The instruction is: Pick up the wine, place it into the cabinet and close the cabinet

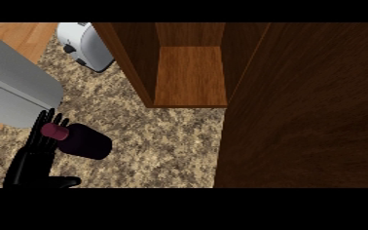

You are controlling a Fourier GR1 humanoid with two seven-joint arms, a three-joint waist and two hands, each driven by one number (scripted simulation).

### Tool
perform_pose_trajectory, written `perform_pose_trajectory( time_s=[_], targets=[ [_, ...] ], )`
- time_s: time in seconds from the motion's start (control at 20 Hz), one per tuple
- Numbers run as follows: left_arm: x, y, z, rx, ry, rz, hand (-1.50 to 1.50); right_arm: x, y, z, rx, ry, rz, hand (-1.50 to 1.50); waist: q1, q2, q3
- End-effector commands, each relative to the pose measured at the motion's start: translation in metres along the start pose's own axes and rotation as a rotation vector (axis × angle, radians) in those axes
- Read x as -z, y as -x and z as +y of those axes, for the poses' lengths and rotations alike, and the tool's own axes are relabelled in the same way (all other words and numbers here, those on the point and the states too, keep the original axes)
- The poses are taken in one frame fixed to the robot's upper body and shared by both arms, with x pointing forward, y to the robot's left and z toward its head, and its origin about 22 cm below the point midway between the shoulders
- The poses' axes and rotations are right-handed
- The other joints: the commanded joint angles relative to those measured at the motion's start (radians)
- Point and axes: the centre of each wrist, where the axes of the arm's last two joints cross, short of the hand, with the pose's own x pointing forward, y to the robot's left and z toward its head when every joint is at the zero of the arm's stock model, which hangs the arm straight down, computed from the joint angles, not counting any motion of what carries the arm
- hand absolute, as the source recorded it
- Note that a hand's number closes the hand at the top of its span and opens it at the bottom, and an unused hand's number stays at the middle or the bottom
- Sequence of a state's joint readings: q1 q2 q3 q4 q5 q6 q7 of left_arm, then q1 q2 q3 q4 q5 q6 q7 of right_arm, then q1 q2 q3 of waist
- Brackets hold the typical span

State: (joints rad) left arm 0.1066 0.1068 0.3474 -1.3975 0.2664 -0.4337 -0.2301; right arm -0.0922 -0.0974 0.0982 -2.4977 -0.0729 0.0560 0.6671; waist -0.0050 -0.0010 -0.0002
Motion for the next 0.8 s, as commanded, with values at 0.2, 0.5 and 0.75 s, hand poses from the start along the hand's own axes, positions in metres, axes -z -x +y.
perform_pose_trajectory(
  time_s=[0.2,0.5,0.75],
  targets=[
    [0.004,0.026,-0.005,-0.002,0.023,-0.004,-1.50,-0.035,-0.022,0.003,0.058,-0.059,-0.065,-1.50,-0.006,-0.001,0.000],
    [0.030,0.026,0.006,0.017,0.004,0.009,-1.50,-0.031,-0.030,0.011,0.060,-0.024,-0.061,-1.50,-0.005,0.000,-0.001],
    [0.014,0.047,0.009,-0.011,0.021,0.036,-1.50,-0.021,-0.026,0.000,0.045,-0.047,-0.055,-1.50,0.000,0.000,0.000]
  ],
)
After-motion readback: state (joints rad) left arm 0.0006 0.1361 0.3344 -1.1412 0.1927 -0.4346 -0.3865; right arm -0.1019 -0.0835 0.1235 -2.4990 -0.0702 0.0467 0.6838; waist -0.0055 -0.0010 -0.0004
